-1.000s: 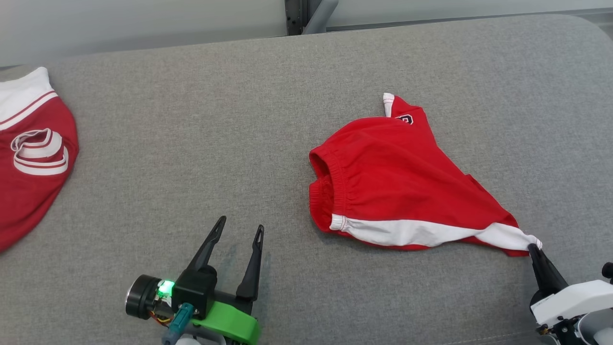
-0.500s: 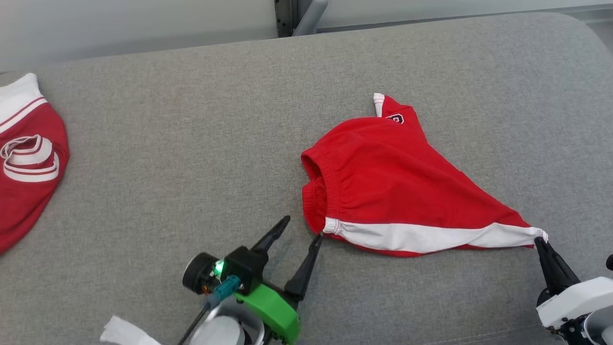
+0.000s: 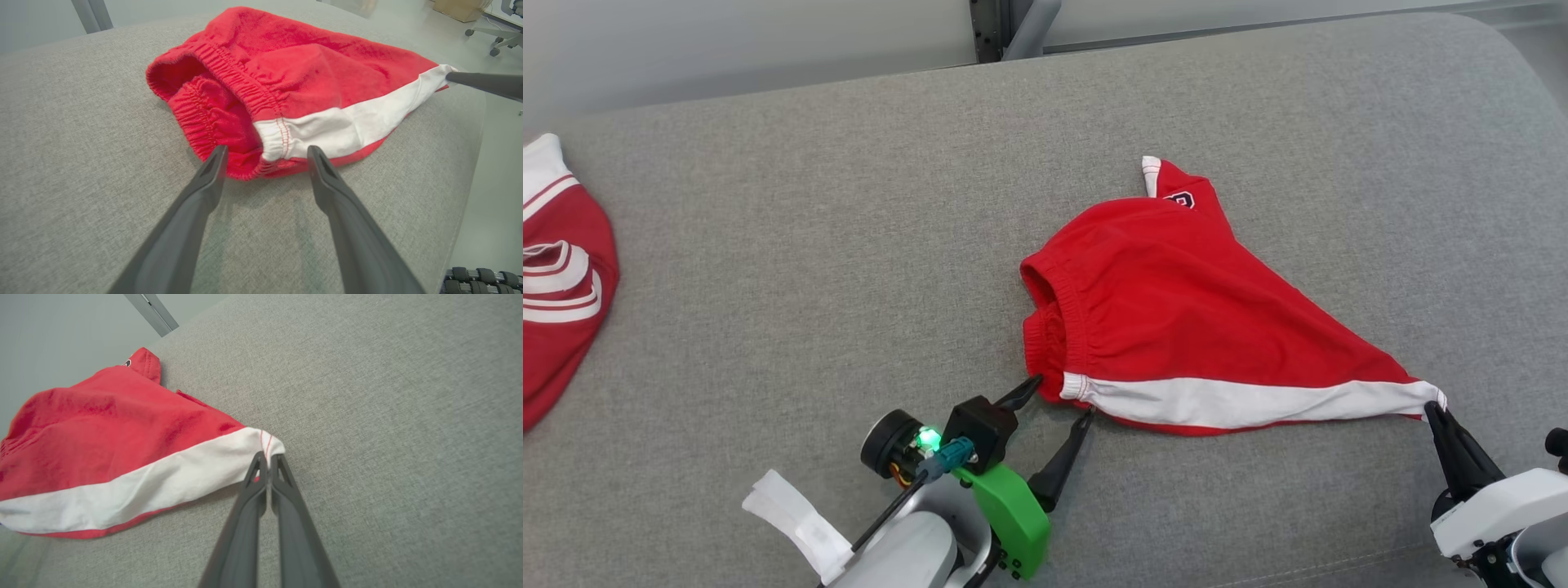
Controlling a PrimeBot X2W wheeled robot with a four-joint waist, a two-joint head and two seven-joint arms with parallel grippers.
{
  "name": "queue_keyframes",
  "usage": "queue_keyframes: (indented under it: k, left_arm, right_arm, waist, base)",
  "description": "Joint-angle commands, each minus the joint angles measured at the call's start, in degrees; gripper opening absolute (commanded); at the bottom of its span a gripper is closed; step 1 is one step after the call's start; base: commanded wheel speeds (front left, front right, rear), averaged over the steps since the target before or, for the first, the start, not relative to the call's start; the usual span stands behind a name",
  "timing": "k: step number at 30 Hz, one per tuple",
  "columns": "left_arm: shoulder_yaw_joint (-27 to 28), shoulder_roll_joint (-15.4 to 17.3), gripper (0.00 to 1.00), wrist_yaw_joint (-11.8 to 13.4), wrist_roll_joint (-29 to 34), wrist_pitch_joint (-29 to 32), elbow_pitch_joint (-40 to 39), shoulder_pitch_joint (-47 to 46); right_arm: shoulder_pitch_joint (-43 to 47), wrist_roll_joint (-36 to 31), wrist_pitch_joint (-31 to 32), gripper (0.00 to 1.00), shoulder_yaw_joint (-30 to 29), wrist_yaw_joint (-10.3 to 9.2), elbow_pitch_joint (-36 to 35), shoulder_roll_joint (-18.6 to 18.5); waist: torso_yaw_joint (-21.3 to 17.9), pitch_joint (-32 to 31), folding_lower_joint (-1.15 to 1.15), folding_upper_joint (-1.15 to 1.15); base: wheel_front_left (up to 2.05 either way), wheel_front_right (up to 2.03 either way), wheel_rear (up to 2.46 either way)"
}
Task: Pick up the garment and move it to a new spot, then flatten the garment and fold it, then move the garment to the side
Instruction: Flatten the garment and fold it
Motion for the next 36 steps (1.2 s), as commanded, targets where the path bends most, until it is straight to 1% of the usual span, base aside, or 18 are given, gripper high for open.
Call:
queue_keyframes:
  k: [1, 3, 4, 5, 6, 8, 15, 18, 20, 23, 25, 27, 29, 31, 32, 33, 36]
  left_arm:
    - [-0.1, 0.3, 1.00, -0.1, -0.6, 0.0, 0.2, -0.8]
    - [-1.0, 0.3, 1.00, -0.1, -0.9, -0.2, 0.8, -1.5]
    - [-1.4, 0.3, 0.82, -0.1, -1.2, -0.5, 0.9, -1.8]
    - [-1.6, 0.4, 0.47, -0.1, -1.2, -0.7, 1.3, -2.0]
    - [-2.0, 0.4, 0.36, -0.1, -1.3, -1.0, 1.5, -2.3]
    - [-2.8, 0.4, 0.00, -0.1, -2.0, -1.4, 1.9, -2.6]
    - [-5.2, 0.3, 0.00, -0.1, -5.4, -2.7, 2.7, -3.5]
    - [-5.6, 0.2, 0.00, -0.1, -10.0, -3.5, 0.9, -4.1]
    - [-5.8, 1.0, 0.00, -0.2, -13.4, -3.4, -0.9, -5.5]
    - [-5.6, 3.5, 0.00, -0.1, -17.9, -2.8, -4.0, -9.1]
    - [-4.7, 5.1, 0.00, -0.2, -21.3, -2.0, -6.3, -12.0]
    - [-2.9, 6.3, 0.00, -0.2, -26.2, -0.9, -8.6, -15.1]
    - [-0.8, 8.0, 0.00, -0.2, -31.0, 1.0, -10.6, -18.6]
    - [1.5, 9.4, 0.00, -0.2, -35.5, 2.9, -12.1, -22.1]
    - [2.4, 9.7, 0.00, -0.2, -37.8, 3.9, -12.8, -23.9]
    - [4.2, 10.5, 0.00, -0.2, -41.2, 5.9, -13.8, -27.8]
    - [6.7, 10.8, 0.00, -0.2, -45.3, 8.0, -16.0, -33.5]
  right_arm:
    - [-0.5, -0.4, -0.1, 0.00, 0.1, -0.04, 0.0, -0.2]
    - [-0.7, -0.6, -0.1, 0.00, 0.4, -0.04, -0.1, -0.2]
    - [-0.8, -0.6, -0.1, 0.00, 0.5, -0.04, -0.1, -0.2]
    - [-0.9, -0.5, -0.1, 0.00, 0.6, -0.04, -0.1, -0.2]
    - [-0.9, -0.5, -0.1, 0.00, 0.6, -0.04, -0.1, -0.2]
    - [-0.9, -0.7, -0.1, 0.00, 0.8, -0.04, 0.0, -0.4]
    - [-1.3, -1.4, -0.1, 0.00, 1.1, -0.04, -0.8, -1.4]
    - [-2.5, -1.7, -0.1, 0.00, -0.1, -0.04, -3.4, -2.0]
    - [-3.5, -2.0, -0.1, 0.00, -1.2, -0.04, -5.6, -3.0]
    - [-6.2, -2.6, -0.1, 0.00, -2.0, -0.04, -9.4, -5.1]
    - [-8.9, -2.9, -0.1, 0.00, -1.6, -0.04, -11.5, -7.4]
    - [-12.3, -2.5, 0.4, 0.00, -0.8, -0.04, -13.3, -9.7]
    - [-17.1, -2.6, 1.6, 0.00, 0.0, -0.04, -14.6, -12.2]
    - [-22.1, -2.2, 3.0, 0.00, 0.5, -0.04, -15.2, -13.9]
    - [-24.6, -1.9, 3.7, 0.00, 0.8, -0.04, -15.4, -14.5]
    - [-29.7, -1.3, 5.0, 0.00, 1.2, -0.04, -15.9, -15.6]
    - [-36.5, -1.2, 5.9, 0.00, 1.0, -0.04, -16.3, -17.5]
  waist:
    - [-0.2, 0.1, 0.00, 0.00]
    - [-0.5, 0.1, 0.00, 0.00]
    - [-0.6, 0.1, 0.00, 0.00]
    - [-0.7, 0.1, 0.00, 0.00]
    - [-0.8, 0.2, 0.00, 0.00]
    - [-0.9, 0.1, 0.00, 0.00]
    - [-1.0, -1.2, 0.00, 0.00]
    - [-1.0, -2.3, 0.00, 0.00]
    - [-1.1, -3.1, 0.00, 0.00]
    - [-1.5, -4.7, 0.00, 0.00]
    - [-1.8, -5.6, 0.00, 0.00]
    - [-2.2, -6.5, 0.00, 0.00]
    - [-2.7, -7.3, 0.00, 0.00]
    - [-3.1, -8.3, 0.00, 0.00]
    - [-3.1, -8.8, 0.00, 0.00]
    - [-3.3, -9.8, 0.00, 0.00]
    - [-3.1, -10.8, 0.00, 0.00]
  base:
    - [0.00, 0.00, 0.00]
    - [0.00, 0.00, 0.00]
    - [0.00, 0.00, 0.00]
    - [0.00, 0.00, 0.00]
    - [0.00, 0.00, 0.00]
    - [0.00, 0.00, 0.00]
    - [0.00, 0.00, 0.00]
    - [0.00, 0.00, 0.00]
    - [0.00, 0.00, 0.00]
    - [0.00, 0.00, 0.00]
    - [0.00, 0.00, 0.00]
    - [0.00, 0.00, 0.00]
    - [0.00, 0.00, 0.00]
    - [0.00, 0.00, 0.00]
    - [0.00, 0.00, 0.00]
    - [0.00, 0.00, 0.00]
    - [0.00, 0.00, 0.00]
